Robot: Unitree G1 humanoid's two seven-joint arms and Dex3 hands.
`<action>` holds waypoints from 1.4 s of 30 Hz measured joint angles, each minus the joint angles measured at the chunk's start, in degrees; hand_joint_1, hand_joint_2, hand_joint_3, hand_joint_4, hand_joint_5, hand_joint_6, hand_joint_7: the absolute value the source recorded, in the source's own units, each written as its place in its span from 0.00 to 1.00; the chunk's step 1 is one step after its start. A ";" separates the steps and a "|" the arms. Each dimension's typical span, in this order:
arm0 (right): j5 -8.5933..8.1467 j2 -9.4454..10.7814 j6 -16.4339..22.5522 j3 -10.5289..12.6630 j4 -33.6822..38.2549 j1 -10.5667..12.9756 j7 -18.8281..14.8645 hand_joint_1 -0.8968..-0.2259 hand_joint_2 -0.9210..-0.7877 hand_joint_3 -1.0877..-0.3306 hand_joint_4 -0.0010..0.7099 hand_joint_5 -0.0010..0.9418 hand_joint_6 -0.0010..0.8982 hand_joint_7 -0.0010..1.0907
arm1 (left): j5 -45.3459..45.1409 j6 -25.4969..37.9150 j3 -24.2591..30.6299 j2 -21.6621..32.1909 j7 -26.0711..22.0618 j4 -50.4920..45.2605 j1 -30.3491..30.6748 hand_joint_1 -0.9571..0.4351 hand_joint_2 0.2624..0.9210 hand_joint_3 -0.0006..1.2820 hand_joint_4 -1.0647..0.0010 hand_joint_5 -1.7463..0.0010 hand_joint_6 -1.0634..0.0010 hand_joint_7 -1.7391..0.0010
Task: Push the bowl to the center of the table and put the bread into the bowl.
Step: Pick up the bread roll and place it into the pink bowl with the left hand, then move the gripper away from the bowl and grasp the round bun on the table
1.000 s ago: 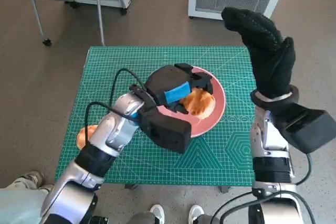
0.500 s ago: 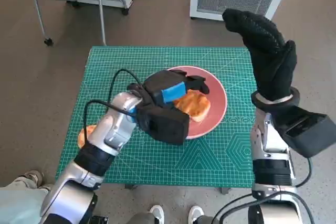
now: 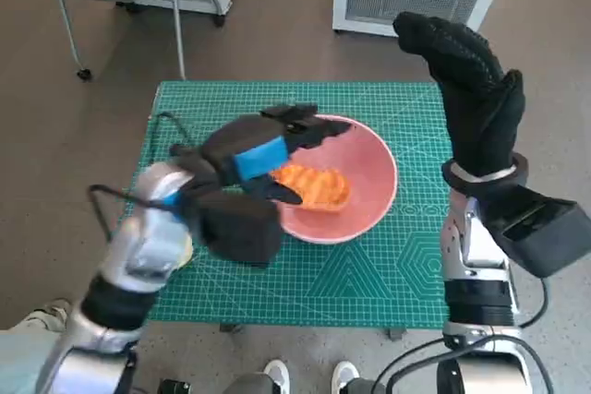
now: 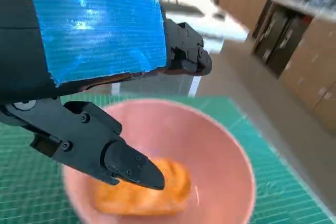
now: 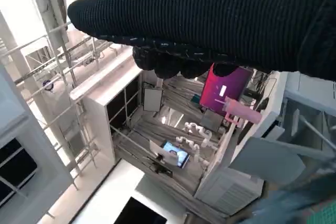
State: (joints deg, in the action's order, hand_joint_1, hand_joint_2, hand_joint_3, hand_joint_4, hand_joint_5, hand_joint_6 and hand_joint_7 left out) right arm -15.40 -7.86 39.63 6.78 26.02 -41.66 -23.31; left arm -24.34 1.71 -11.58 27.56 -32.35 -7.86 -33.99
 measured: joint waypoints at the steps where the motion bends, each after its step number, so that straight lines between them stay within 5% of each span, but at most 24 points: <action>1: 0.00 0.02 0.01 -0.02 -0.06 0.06 0.00 0.22 0.00 0.29 0.37 0.01 0.00 0.64 | 0.85 0.01 1.56 0.95 -0.33 -2.20 1.44 0.41 0.87 0.00 0.93 1.00 0.79 0.94; 14: -0.01 0.16 -0.81 -0.33 -1.64 0.44 0.04 0.22 0.00 0.28 0.37 0.01 0.00 0.64 | 10.23 -4.13 21.68 10.44 -0.82 -16.59 20.94 0.42 0.83 0.00 0.92 1.00 0.77 0.94; 22: 0.01 0.22 -1.16 -0.36 -2.07 0.86 0.19 0.21 0.00 0.27 0.37 0.01 0.00 0.64 | 10.45 -3.98 29.93 17.21 -4.95 -19.18 33.15 0.32 0.85 0.00 0.92 1.00 0.78 0.96; 32: -0.06 0.30 -1.92 -0.45 -2.06 0.89 0.22 0.21 0.00 0.27 0.37 0.01 0.00 0.64 | 10.64 -3.13 32.73 21.10 -9.46 -20.89 42.13 0.28 0.84 0.00 0.92 1.00 0.78 0.98; 42: -0.16 0.28 -2.83 -0.48 -2.46 0.89 0.20 0.21 0.00 0.27 0.38 0.01 0.00 0.64 | 9.88 -5.42 30.42 21.41 -9.58 -17.01 44.22 0.30 0.82 0.00 0.91 1.00 0.78 0.99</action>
State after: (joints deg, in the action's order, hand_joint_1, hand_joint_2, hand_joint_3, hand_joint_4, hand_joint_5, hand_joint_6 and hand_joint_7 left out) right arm -15.56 -7.58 36.80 6.31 23.56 -40.76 -23.11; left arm -14.47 -3.71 18.84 48.97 -41.92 -24.88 10.24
